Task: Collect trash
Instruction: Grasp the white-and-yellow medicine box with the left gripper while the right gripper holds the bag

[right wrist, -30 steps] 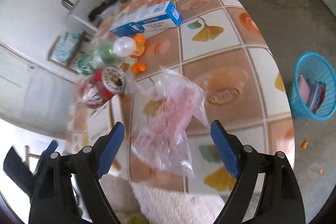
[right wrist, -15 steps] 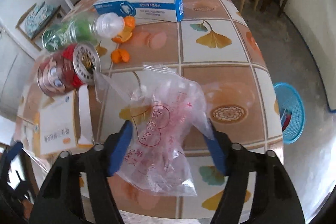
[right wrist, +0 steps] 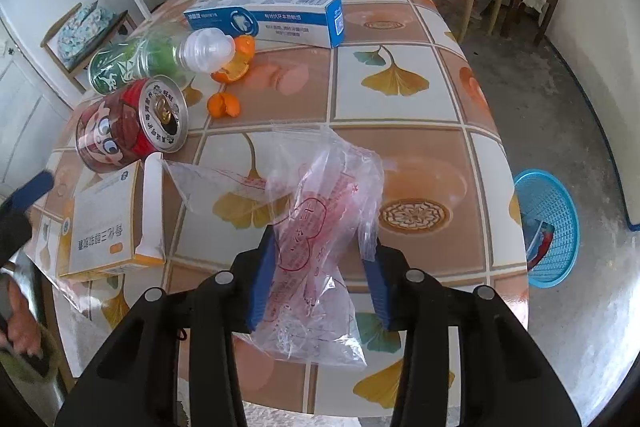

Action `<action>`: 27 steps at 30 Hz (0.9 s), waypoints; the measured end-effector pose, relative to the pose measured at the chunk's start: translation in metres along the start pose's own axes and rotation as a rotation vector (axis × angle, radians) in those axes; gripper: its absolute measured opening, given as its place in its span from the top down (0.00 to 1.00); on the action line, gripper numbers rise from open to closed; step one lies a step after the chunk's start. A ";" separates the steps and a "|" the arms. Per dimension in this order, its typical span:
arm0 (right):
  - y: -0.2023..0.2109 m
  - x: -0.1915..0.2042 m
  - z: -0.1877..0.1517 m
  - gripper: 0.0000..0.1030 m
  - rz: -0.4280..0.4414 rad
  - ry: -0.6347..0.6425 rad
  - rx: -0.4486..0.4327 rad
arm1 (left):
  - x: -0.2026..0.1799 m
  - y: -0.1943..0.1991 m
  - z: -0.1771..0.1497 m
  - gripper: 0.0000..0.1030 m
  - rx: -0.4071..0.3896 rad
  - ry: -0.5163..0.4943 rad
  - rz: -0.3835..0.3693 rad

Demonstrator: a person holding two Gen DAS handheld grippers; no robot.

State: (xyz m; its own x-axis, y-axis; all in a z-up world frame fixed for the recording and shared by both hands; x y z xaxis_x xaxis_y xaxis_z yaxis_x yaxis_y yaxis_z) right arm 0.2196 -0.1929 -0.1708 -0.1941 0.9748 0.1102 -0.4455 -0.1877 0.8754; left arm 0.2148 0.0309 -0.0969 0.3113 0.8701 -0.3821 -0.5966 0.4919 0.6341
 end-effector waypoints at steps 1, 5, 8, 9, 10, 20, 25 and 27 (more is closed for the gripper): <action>0.000 -0.001 0.000 0.60 0.006 -0.002 -0.002 | 0.002 -0.006 0.000 0.12 0.019 -0.001 0.004; 0.000 -0.001 0.000 0.60 0.025 -0.008 -0.005 | 0.006 -0.021 -0.011 0.12 0.100 0.019 -0.002; 0.001 -0.001 0.000 0.60 0.036 -0.012 -0.007 | 0.006 -0.020 -0.023 0.12 0.140 0.090 -0.046; 0.001 -0.001 0.000 0.60 0.038 -0.013 -0.007 | 0.005 -0.018 -0.027 0.12 0.146 0.105 -0.064; 0.001 -0.001 0.000 0.60 0.040 -0.013 -0.007 | 0.003 -0.015 -0.032 0.12 0.155 0.122 -0.083; 0.001 0.000 0.000 0.60 0.044 -0.013 -0.008 | -0.033 -0.009 -0.056 0.12 0.179 -0.042 0.006; 0.002 0.000 0.000 0.60 0.041 -0.015 -0.005 | -0.037 -0.031 -0.061 0.13 0.219 -0.130 0.139; 0.001 0.001 0.000 0.60 0.037 -0.010 -0.005 | -0.035 -0.034 -0.062 0.13 0.231 -0.124 0.164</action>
Point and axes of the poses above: each gripper's, at about its wrist camera, not at the fingertips, and y roughly against the way its jaws point, x to its left, z to its top, the point moved 9 cm from there along -y, roughly the way its jaws point, and after that the axes turned 4 degrees about y, right-handed, at the moved point
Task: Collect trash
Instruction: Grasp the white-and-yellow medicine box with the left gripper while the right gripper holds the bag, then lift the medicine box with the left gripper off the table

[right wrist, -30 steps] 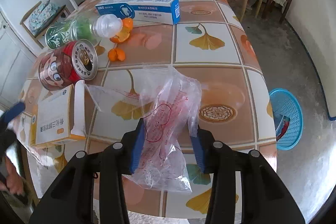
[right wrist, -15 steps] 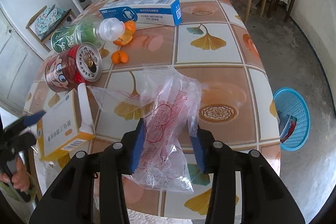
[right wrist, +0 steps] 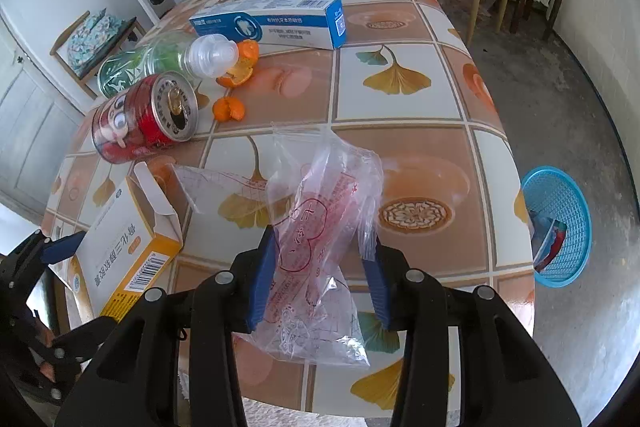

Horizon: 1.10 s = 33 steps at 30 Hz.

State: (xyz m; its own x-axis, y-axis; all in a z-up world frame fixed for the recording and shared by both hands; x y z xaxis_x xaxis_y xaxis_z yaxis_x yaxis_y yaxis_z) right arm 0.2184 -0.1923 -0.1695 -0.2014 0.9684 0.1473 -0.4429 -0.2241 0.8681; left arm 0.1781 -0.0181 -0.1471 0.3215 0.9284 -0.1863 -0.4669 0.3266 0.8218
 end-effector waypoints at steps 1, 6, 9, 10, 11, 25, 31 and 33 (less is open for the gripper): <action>0.000 0.000 0.000 0.60 -0.003 0.003 0.000 | -0.001 -0.002 0.000 0.13 -0.001 -0.003 0.017; -0.001 0.002 0.001 0.60 -0.021 0.020 0.011 | -0.002 -0.003 -0.004 0.32 0.002 0.011 0.050; -0.001 0.002 0.001 0.62 -0.029 0.020 0.018 | -0.004 -0.002 -0.006 0.33 -0.008 0.027 0.065; -0.001 0.001 0.001 0.63 -0.031 0.019 0.019 | -0.004 -0.002 -0.007 0.33 -0.012 0.032 0.066; -0.001 0.001 0.001 0.64 -0.034 0.014 0.020 | -0.004 -0.001 -0.007 0.33 -0.015 0.044 0.061; 0.011 0.001 0.008 0.77 -0.035 -0.012 0.006 | -0.016 0.012 -0.014 0.34 -0.051 0.073 0.014; 0.017 -0.005 0.008 0.85 -0.034 -0.036 0.004 | -0.014 0.022 -0.012 0.34 -0.078 0.087 0.003; 0.018 -0.007 0.007 0.85 -0.032 -0.044 0.004 | -0.013 0.023 -0.012 0.34 -0.081 0.090 0.003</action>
Point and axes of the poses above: each gripper's, at about its wrist camera, not at the fingertips, and y roughly against the way its jaws point, x to its left, z to its top, the point moved 9 cm from there along -y, roughly the way its jaws point, and after that the axes turned 4 degrees about y, right-handed, at the moved point
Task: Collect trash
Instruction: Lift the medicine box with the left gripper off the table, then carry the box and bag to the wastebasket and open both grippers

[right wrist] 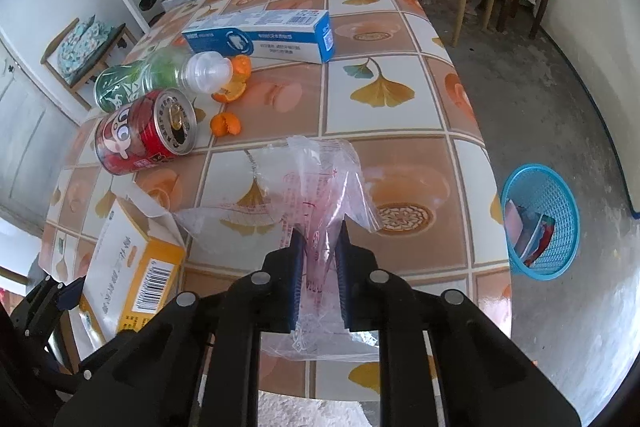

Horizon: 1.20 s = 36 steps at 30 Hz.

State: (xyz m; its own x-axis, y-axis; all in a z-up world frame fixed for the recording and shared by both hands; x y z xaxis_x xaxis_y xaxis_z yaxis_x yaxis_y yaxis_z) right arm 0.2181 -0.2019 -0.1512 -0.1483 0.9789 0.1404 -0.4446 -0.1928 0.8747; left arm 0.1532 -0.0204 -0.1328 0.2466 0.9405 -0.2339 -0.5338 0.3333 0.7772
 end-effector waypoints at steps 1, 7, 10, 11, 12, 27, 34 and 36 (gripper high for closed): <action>0.000 0.000 0.000 0.85 0.001 -0.003 0.000 | 0.000 0.000 0.000 0.34 -0.001 0.001 0.000; 0.002 0.000 0.002 0.85 0.007 -0.005 -0.007 | 0.003 0.000 0.002 0.34 -0.006 0.011 0.000; 0.002 0.001 0.004 0.85 0.014 -0.007 -0.009 | 0.004 -0.001 0.003 0.34 -0.006 0.018 0.001; 0.002 0.001 0.004 0.85 0.017 -0.009 -0.009 | 0.005 -0.001 0.003 0.34 -0.006 0.021 0.000; 0.003 0.001 0.004 0.85 0.020 -0.010 -0.010 | 0.005 -0.001 0.003 0.34 -0.007 0.023 0.001; 0.010 0.004 0.008 0.85 0.049 -0.015 -0.032 | 0.005 0.002 0.003 0.34 -0.016 0.033 -0.005; 0.030 0.004 0.018 0.86 0.109 -0.034 -0.094 | 0.006 0.023 0.015 0.34 -0.062 0.080 -0.048; 0.043 0.001 0.022 0.86 0.130 -0.045 -0.126 | 0.007 0.033 0.021 0.34 -0.086 0.098 -0.070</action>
Point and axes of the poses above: each gripper's, at about its wrist camera, not at the fingertips, and y roughly against the way its jaws point, x to its left, z to its top, the point moved 9 cm from there along -y, roughly the way its jaws point, and after that the axes turned 4 degrees about y, right-handed, at the moved point
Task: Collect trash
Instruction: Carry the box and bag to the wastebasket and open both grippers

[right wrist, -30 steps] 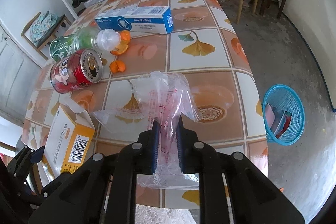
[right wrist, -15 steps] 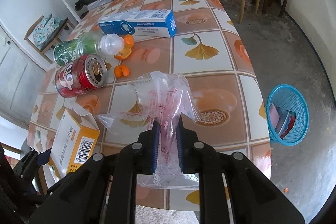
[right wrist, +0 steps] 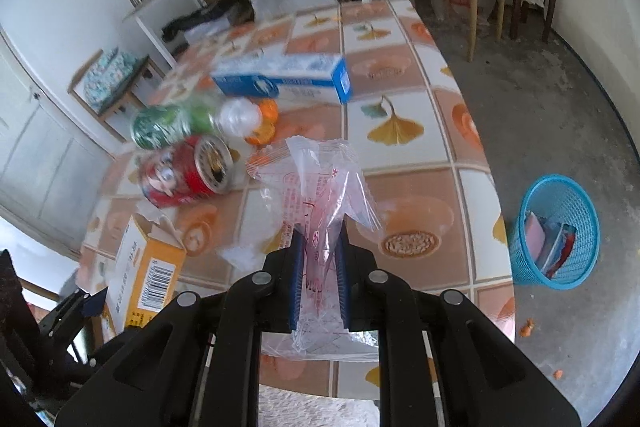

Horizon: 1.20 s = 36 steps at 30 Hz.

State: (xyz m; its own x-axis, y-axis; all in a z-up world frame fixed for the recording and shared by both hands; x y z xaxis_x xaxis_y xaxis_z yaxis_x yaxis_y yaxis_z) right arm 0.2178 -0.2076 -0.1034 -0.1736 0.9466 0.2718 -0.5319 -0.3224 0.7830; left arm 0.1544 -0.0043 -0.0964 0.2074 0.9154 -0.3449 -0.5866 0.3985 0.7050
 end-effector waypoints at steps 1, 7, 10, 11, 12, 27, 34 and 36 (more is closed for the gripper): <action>0.005 -0.001 0.002 0.86 0.004 -0.004 -0.012 | -0.001 0.004 0.004 0.34 -0.011 0.008 -0.013; 0.042 -0.030 0.012 0.86 0.037 -0.084 -0.111 | -0.020 0.009 0.033 0.34 -0.027 0.025 -0.098; 0.062 -0.059 0.013 0.86 0.046 -0.147 -0.159 | -0.039 0.006 0.048 0.34 -0.024 0.001 -0.129; 0.068 -0.068 0.014 0.86 0.041 -0.162 -0.174 | -0.048 0.003 0.053 0.34 -0.021 -0.012 -0.141; 0.076 -0.080 0.014 0.86 0.034 -0.184 -0.195 | -0.055 0.002 0.057 0.34 -0.019 -0.021 -0.149; 0.122 -0.312 -0.052 0.86 -0.196 -0.578 -0.262 | -0.251 -0.149 0.081 0.34 0.356 -0.168 -0.308; 0.056 -0.377 -0.083 0.86 -0.163 -0.704 -0.139 | -0.320 -0.249 0.059 0.34 0.542 -0.195 -0.274; 0.031 -0.395 -0.083 0.86 -0.164 -0.729 -0.104 | -0.334 -0.276 0.056 0.34 0.558 -0.213 -0.246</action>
State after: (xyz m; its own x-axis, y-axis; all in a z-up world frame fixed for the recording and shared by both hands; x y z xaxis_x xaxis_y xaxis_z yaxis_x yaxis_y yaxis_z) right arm 0.2011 -0.5912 -0.2328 0.4876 0.7251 0.4862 -0.5853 -0.1416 0.7983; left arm 0.2907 -0.4170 -0.1415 0.4682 0.7617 -0.4478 -0.0186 0.5152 0.8569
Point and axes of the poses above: each gripper's, at about its wrist camera, not at the fingertips, and y roughly against the way its jaws point, x to its left, z to its top, the point moved 9 cm from there along -y, roughly the way its jaws point, and after that the axes turned 4 degrees about y, right-handed, at the moved point
